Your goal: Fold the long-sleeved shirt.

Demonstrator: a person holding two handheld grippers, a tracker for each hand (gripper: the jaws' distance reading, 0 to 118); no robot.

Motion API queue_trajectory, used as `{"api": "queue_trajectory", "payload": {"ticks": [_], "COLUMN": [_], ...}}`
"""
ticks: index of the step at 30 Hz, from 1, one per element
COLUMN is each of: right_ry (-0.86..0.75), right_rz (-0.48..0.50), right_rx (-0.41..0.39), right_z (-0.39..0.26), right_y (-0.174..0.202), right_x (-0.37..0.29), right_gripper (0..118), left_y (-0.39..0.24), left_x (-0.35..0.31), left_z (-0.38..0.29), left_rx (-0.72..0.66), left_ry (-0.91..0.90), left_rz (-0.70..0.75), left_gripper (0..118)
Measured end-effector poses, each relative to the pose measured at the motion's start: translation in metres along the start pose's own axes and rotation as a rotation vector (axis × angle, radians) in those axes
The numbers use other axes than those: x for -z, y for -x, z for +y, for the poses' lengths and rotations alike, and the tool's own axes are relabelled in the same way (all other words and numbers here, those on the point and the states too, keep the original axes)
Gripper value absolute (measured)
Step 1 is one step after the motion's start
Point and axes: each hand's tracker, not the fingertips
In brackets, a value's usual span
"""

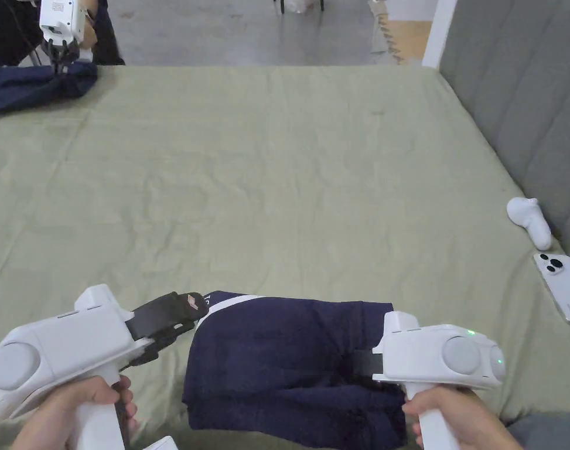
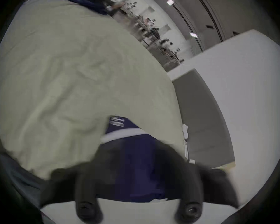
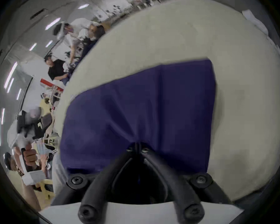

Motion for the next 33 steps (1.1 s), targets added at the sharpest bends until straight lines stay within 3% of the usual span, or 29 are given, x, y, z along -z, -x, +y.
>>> {"api": "queue_trajectory", "payload": {"ticks": [1,2,5,9,12,13,14,15,16,19,22,25,27,33], "right_ry": [-0.031,-0.020,-0.026,-0.032,-0.046,-0.049,-0.051,-0.051,-0.051,-0.047,-0.035,-0.045,-0.083,-0.308], "right_rz": [0.050,0.032,0.024,0.024,0.021,0.021,0.020,0.019,0.018,-0.005,-0.034,-0.114,-0.106,-0.114], "right_rx": [0.033,0.052,0.009,0.027,0.039,0.044,0.049,0.053,0.055,0.036,-0.002,-0.134,-0.206,-0.502], "right_z": [0.000,0.000,-0.001,-0.003,-0.006,-0.006,-0.006,-0.006,-0.006,-0.004,-0.001,0.000,0.002,0.017], "right_y": [0.000,0.000,0.002,0.004,0.005,0.005,0.005,0.004,0.005,0.014,0.038,0.076,0.107,0.245], "right_x": [-0.006,-0.009,-0.008,-0.008,-0.008,-0.009,-0.009,-0.008,-0.008,-0.009,-0.006,-0.003,0.001,0.022], "right_gripper": [2,2,2,2,2,2,2,2,2,2,1,1,1,1], "left_y": [0.009,0.018,0.043,0.050,0.030,0.018,0.009,-0.002,-0.003,0.004,0.005,0.012,0.025,0.080], "left_x": [0.002,0.005,0.026,0.077,0.103,0.110,0.114,0.115,0.114,0.097,0.082,0.064,0.048,-0.022], "left_z": [0.002,0.002,-0.004,-0.022,-0.032,-0.035,-0.037,-0.039,-0.036,-0.024,-0.024,-0.012,0.005,0.090], "left_rx": [-0.002,-0.012,-0.081,-0.132,-0.103,-0.094,-0.034,0.077,0.223,0.155,0.141,0.138,0.114,0.145], "left_ry": [0.021,0.039,0.107,0.239,0.181,0.178,0.188,0.196,0.199,0.211,0.211,0.175,0.145,0.072], "left_rz": [0.009,0.015,0.002,-0.073,-0.110,-0.086,-0.021,0.047,0.154,0.065,0.017,0.004,-0.005,0.093], "left_gripper": [93,111,109,108,108,105,90,63,54,37,31,31,31,31]}}
